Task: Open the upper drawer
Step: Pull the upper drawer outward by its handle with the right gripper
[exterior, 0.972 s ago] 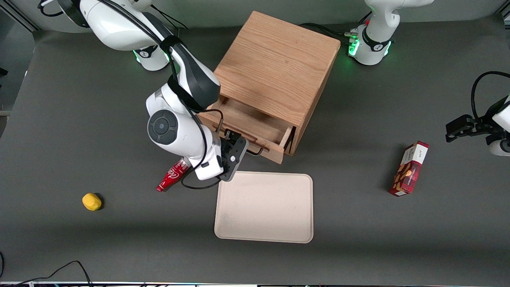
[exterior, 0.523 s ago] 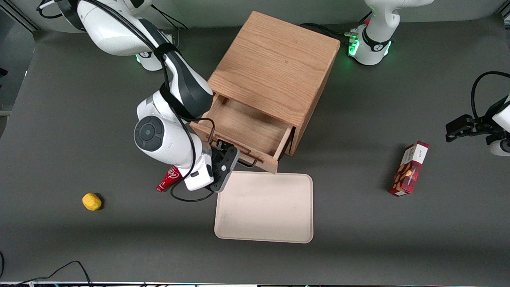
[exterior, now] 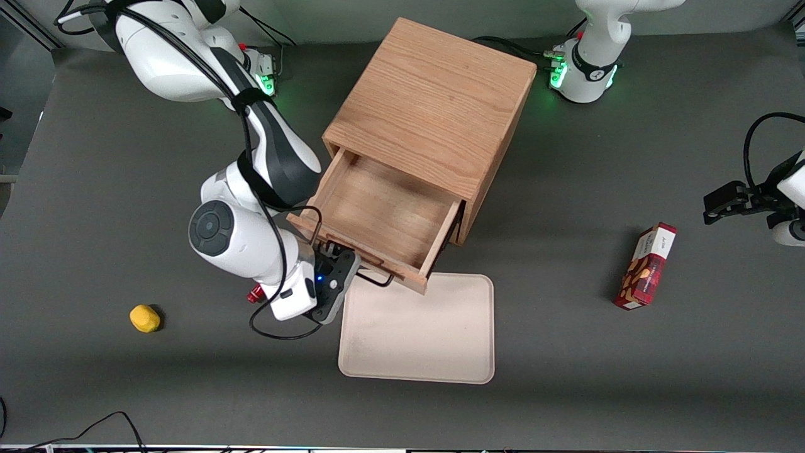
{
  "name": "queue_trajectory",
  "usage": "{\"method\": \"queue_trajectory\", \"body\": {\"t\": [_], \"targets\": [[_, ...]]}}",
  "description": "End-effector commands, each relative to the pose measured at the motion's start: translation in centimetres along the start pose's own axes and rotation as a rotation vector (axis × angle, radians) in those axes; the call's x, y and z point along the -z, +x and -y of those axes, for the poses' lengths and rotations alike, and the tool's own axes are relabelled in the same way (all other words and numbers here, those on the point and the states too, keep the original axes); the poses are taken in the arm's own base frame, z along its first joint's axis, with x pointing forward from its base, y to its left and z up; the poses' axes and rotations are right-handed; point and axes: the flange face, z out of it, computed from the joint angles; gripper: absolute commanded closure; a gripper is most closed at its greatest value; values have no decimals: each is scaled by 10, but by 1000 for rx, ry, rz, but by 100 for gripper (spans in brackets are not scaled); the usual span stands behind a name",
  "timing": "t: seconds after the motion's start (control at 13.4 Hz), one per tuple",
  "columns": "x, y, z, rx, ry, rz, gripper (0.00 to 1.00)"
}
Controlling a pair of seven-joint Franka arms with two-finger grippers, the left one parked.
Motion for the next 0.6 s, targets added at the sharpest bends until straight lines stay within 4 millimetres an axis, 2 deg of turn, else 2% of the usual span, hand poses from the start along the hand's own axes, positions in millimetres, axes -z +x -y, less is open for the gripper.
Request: {"method": "queue_trajectory", "body": {"t": [0.0, 0.52], "targets": [[6, -2, -24, 24, -56, -35, 0], [18, -14, -55, -20, -146, -99, 0]]}}
